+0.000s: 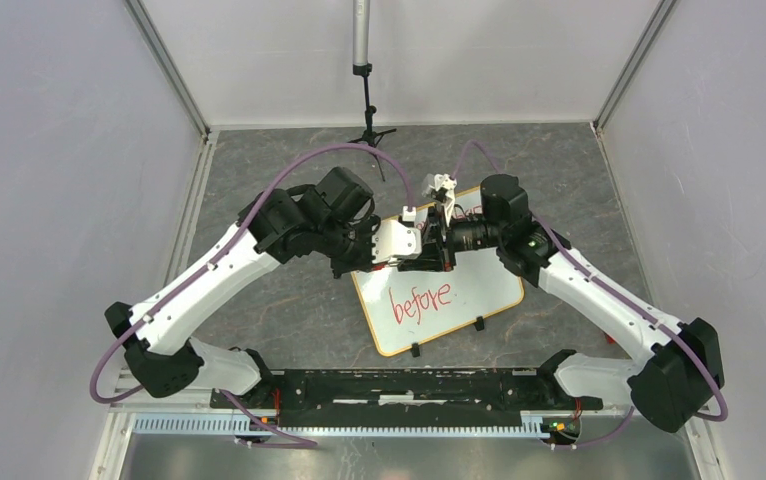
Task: Write a sentence on the whiteboard
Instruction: Insert the whiteboard marker without the cap into the pen cap, then pass from the right arm to the left, then put down the whiteboard marker at the center of the board.
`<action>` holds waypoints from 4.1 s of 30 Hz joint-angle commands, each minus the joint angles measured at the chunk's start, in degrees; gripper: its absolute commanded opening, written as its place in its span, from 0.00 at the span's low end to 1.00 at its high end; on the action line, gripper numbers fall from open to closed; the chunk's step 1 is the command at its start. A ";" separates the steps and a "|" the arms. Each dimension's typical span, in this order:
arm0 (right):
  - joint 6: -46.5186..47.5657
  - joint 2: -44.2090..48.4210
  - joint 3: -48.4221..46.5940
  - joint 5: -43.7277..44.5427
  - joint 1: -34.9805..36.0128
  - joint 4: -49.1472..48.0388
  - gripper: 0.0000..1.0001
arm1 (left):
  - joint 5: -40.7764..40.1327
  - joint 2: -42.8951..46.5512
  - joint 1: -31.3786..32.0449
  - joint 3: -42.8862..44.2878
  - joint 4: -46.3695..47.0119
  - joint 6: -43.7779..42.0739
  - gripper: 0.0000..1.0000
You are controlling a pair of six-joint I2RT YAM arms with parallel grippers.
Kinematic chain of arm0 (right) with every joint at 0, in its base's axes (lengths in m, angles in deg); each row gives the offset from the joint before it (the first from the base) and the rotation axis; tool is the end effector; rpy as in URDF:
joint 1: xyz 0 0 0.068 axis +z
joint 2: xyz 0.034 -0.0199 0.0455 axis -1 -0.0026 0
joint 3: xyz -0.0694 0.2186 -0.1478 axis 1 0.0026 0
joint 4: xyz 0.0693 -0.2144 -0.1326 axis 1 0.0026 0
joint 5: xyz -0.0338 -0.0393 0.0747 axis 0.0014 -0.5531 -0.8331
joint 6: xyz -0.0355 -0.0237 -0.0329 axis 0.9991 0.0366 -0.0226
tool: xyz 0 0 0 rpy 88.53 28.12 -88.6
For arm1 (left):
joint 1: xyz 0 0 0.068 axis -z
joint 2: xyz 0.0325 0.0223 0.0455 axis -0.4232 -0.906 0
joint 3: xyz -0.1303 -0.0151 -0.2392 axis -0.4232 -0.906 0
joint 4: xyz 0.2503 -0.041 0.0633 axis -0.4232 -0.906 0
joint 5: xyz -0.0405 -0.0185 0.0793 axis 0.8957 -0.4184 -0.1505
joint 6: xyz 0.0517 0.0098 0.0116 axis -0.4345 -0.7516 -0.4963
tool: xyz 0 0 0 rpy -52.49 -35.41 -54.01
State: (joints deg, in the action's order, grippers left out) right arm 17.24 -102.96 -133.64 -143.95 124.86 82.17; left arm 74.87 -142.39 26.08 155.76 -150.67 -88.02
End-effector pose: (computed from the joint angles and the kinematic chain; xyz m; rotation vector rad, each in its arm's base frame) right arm 0.2013 0.1771 0.3266 -1.0978 1.6751 1.4504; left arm 0.1473 -0.1973 0.3993 1.8363 1.7763 -0.4350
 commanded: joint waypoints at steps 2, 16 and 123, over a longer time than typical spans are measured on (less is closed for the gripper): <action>0.99 -1.75 -2.10 1.57 1.77 1.01 0.00 | -1.86 -1.92 3.11 4.14 6.56 1.32 0.02; -0.66 0.19 -2.53 -0.54 -1.91 -1.74 0.00 | 12.73 1.98 -3.56 3.53 8.91 11.53 0.53; 30.13 10.06 -0.30 3.51 -37.64 27.47 0.98 | 5.82 -6.32 -70.07 -47.32 31.30 -6.60 0.31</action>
State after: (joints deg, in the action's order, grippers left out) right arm 46.40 -92.51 -132.15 -141.20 87.72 108.79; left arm 82.87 -147.92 -44.87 109.51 -120.64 -90.53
